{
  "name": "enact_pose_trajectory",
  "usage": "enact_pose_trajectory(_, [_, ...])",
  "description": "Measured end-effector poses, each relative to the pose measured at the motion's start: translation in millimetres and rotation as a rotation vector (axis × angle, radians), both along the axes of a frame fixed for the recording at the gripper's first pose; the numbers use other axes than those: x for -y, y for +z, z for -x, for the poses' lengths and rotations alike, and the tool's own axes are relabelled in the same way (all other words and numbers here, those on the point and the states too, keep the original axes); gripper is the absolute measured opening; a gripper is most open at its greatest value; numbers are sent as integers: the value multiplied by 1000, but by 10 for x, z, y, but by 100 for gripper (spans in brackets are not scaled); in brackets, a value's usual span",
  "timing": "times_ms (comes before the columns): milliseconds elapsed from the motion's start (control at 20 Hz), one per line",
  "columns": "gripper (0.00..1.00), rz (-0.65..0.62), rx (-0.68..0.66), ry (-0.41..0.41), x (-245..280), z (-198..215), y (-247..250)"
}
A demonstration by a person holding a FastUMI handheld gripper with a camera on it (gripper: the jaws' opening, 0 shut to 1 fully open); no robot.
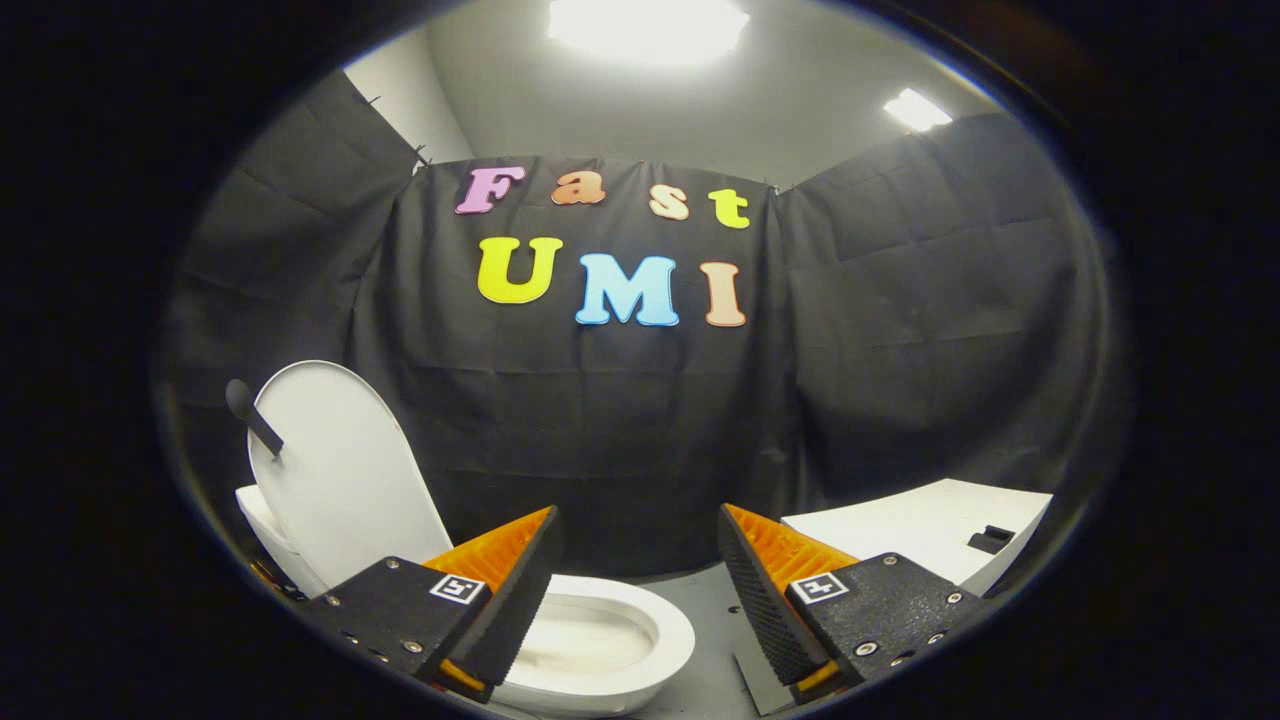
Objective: Open the toilet lid.
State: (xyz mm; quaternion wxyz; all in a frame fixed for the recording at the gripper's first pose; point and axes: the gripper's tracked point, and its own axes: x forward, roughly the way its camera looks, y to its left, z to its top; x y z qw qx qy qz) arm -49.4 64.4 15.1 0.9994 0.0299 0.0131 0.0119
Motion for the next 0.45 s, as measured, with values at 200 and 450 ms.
enact_pose_trajectory(200, [95,-54,-32,2,-20,-25,-140])
enact_pose_trajectory(450, [95,-51,-56,45,-171,-21,-217])
